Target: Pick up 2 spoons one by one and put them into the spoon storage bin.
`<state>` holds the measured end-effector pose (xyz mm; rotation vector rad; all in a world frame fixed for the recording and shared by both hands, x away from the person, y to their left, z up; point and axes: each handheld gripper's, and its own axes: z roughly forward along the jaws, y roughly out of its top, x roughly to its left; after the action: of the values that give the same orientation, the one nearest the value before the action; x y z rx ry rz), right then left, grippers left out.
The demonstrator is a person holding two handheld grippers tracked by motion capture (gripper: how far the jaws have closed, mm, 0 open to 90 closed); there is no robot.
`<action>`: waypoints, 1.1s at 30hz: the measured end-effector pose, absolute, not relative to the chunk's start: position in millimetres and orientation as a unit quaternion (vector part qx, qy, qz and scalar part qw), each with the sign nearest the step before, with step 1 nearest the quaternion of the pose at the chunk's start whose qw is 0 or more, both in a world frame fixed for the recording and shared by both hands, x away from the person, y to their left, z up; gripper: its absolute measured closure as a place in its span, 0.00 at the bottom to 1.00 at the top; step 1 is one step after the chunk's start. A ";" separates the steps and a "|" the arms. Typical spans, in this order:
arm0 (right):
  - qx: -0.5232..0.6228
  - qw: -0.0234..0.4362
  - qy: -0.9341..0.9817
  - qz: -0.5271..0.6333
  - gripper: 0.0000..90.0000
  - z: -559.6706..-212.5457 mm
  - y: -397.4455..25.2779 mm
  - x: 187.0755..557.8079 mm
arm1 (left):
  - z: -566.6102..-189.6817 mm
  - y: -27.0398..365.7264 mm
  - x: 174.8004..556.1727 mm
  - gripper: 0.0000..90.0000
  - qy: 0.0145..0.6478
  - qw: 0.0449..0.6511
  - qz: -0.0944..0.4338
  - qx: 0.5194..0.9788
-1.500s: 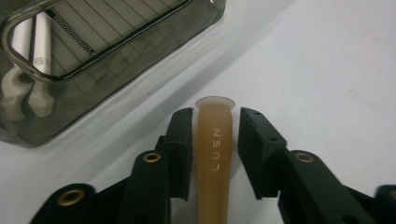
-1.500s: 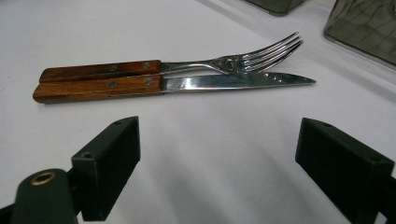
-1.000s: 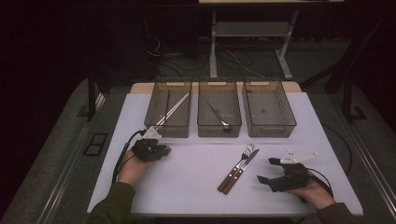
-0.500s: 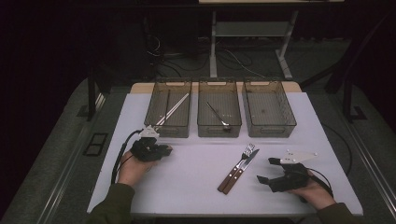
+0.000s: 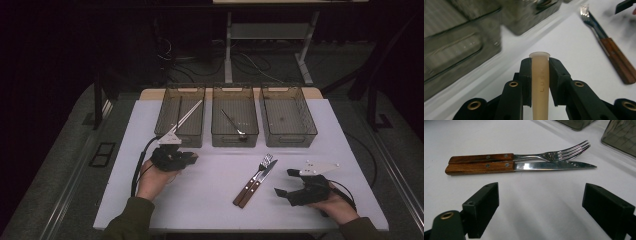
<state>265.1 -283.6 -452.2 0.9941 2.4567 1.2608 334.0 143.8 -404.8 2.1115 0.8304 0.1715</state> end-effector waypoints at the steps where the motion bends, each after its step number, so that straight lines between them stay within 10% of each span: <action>1: 0.337 0.103 0.833 0.427 0.15 -452.1 -283.7 265.1 | -403.2 138.2 333.4 0.81 0.326 0.422 0.067 0.844; 33: 0.335 0.100 0.832 0.431 0.15 -452.0 -282.7 264.3 | -367.6 43.6 383.6 0.81 0.289 0.481 0.070 0.825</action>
<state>264.3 -282.7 -452.0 0.9901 2.4582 1.2749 383.6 43.6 -367.6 2.0116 0.7050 0.1700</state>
